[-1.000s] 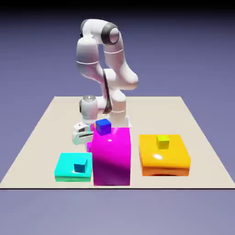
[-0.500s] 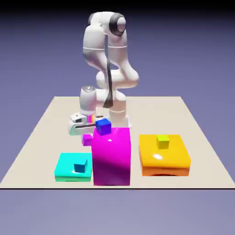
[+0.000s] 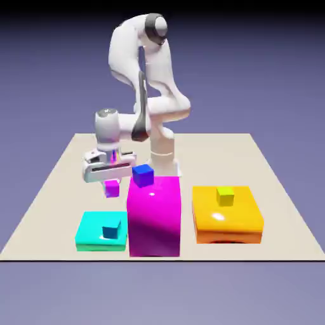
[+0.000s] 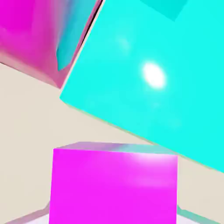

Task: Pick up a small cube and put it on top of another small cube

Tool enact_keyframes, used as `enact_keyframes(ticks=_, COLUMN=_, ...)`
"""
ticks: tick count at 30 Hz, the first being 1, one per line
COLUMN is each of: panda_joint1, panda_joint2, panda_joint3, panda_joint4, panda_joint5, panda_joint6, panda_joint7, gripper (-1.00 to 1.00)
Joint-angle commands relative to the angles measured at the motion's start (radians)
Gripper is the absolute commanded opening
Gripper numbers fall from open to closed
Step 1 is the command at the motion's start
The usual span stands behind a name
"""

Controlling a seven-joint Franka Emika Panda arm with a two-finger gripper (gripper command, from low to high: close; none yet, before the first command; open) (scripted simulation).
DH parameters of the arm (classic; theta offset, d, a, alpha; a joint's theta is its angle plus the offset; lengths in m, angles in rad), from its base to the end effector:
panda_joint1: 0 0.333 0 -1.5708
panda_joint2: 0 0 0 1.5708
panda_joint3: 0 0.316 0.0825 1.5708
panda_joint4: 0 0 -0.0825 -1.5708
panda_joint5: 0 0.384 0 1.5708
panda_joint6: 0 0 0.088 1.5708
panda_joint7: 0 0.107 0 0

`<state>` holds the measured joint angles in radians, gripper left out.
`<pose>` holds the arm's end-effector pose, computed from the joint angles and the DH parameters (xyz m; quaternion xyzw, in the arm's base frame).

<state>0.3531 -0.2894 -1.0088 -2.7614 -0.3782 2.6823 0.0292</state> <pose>0.3324 -0.2125 0.2742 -0.9830 0.1713 -0.0646 0.0114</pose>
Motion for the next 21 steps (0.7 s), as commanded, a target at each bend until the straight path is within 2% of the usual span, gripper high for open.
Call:
enact_keyframes(ticks=1, panda_joint1=-0.002, panda_joint2=-0.013, panda_joint3=0.019, panda_joint4=0.034, panda_joint5=0.017, panda_joint6=-0.041, panda_joint7=-0.022, gripper=-1.0)
enact_keyframes(ticks=16, panda_joint1=0.078, panda_joint2=-0.193, panda_joint3=0.41, panda_joint4=0.401, panda_joint5=0.217, panda_joint6=-0.694, panda_joint7=-0.556, gripper=-1.0)
enact_keyframes(ticks=18, panda_joint1=0.098, panda_joint2=-0.191, panda_joint3=0.431, panda_joint4=0.378, panda_joint5=0.206, panda_joint6=-0.701, panda_joint7=-0.593, gripper=-1.0)
enact_keyframes(ticks=21, panda_joint1=0.105, panda_joint2=-0.139, panda_joint3=0.402, panda_joint4=0.297, panda_joint5=0.214, panda_joint6=-0.57, panda_joint7=-0.608, gripper=-1.0)
